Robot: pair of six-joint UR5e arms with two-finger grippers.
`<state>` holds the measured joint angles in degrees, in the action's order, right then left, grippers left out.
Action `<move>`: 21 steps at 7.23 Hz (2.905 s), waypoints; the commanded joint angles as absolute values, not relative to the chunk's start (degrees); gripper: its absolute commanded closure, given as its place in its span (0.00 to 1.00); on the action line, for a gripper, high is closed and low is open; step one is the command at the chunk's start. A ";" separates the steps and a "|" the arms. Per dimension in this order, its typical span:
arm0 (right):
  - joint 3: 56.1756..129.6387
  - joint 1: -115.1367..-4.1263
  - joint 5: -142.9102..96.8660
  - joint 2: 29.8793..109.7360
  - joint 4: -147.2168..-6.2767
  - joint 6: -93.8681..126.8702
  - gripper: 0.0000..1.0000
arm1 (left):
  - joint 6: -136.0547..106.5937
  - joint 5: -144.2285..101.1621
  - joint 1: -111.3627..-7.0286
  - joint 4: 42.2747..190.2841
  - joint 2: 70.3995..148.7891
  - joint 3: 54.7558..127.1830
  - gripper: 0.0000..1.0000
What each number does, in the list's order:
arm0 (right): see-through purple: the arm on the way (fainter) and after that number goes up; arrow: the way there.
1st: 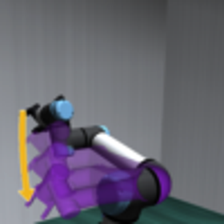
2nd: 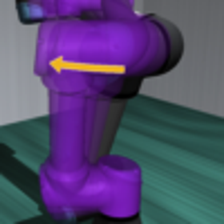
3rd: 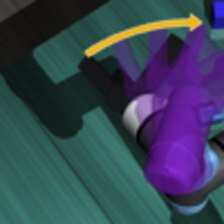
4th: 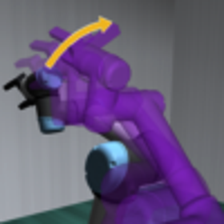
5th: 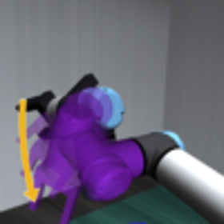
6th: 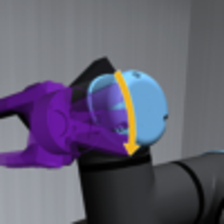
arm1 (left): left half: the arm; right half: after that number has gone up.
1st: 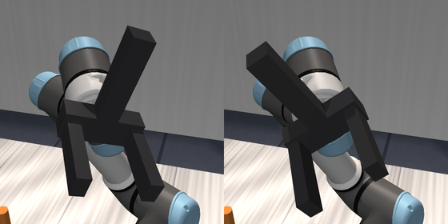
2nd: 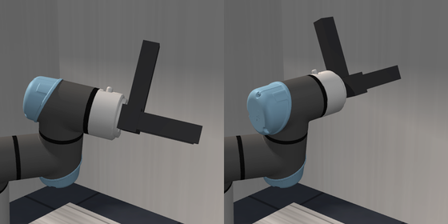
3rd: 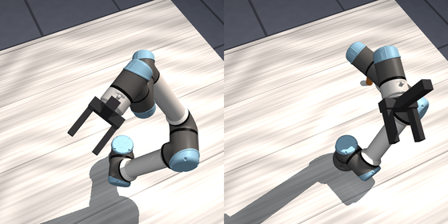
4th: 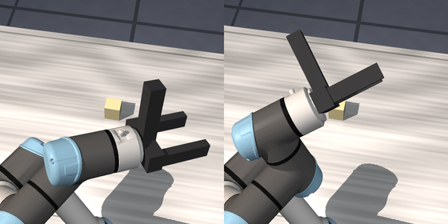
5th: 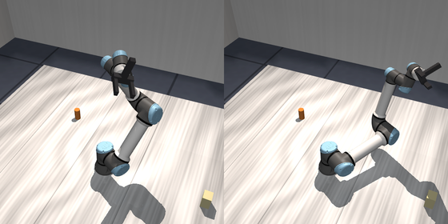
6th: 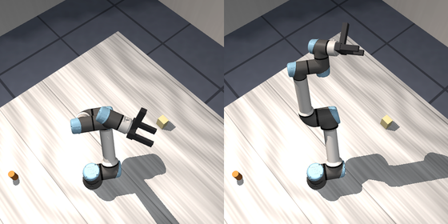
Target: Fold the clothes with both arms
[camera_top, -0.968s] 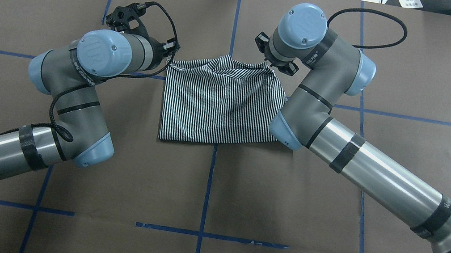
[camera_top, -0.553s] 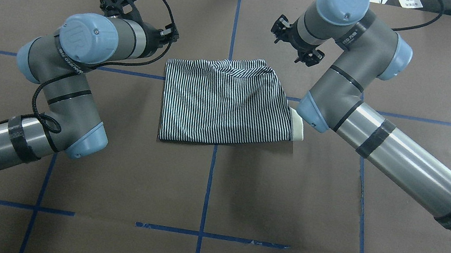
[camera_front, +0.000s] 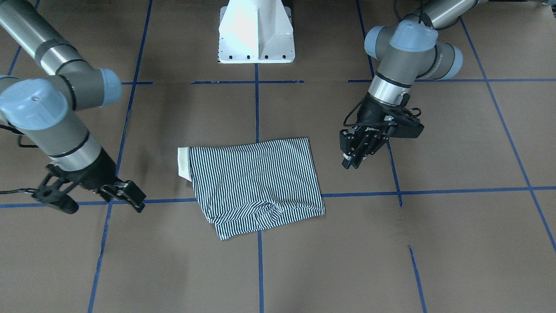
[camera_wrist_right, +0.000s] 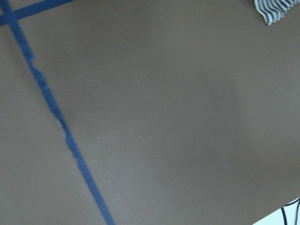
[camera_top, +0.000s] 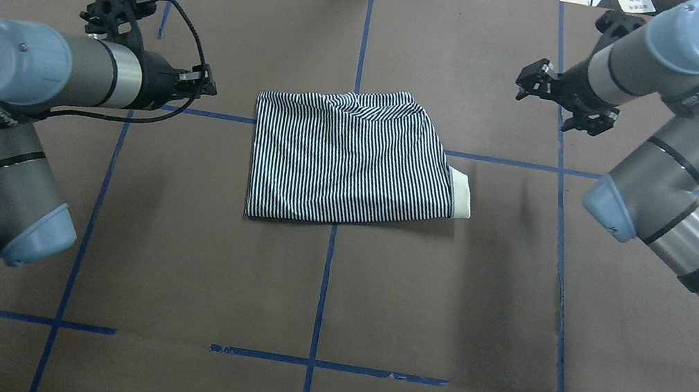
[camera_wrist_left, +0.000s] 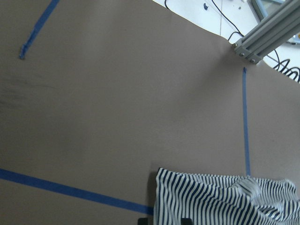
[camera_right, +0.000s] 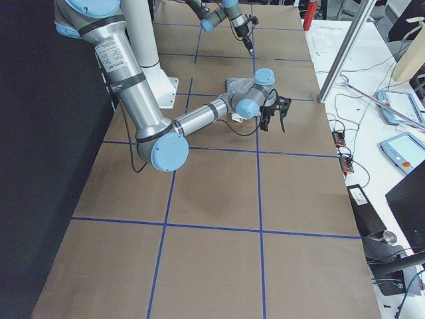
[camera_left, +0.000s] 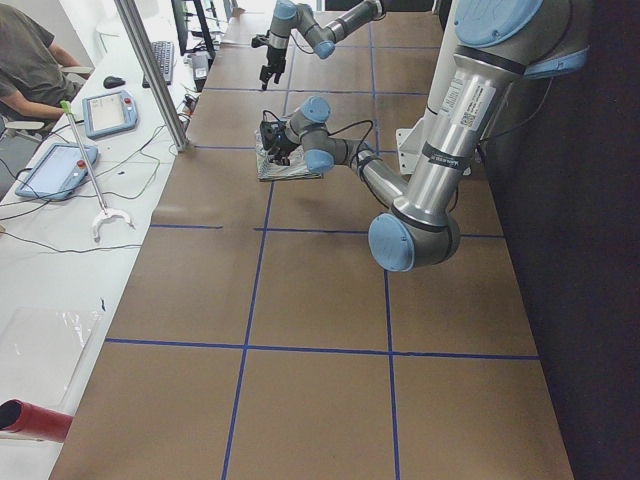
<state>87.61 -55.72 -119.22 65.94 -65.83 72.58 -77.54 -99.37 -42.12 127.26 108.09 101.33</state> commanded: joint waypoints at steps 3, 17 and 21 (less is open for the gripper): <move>88.94 -80.55 -136.56 79.53 -71.67 29.45 0.00 | -31.58 -124.15 -68.74 126.31 91.96 103.36 0.62; 93.87 -83.85 -130.43 86.66 -91.67 -1.23 0.00 | 2.64 -133.86 -90.26 86.21 87.80 99.34 0.00; 94.22 -83.85 -131.82 88.06 -91.67 -1.23 0.00 | 2.55 -137.43 -90.26 89.46 86.40 100.45 0.00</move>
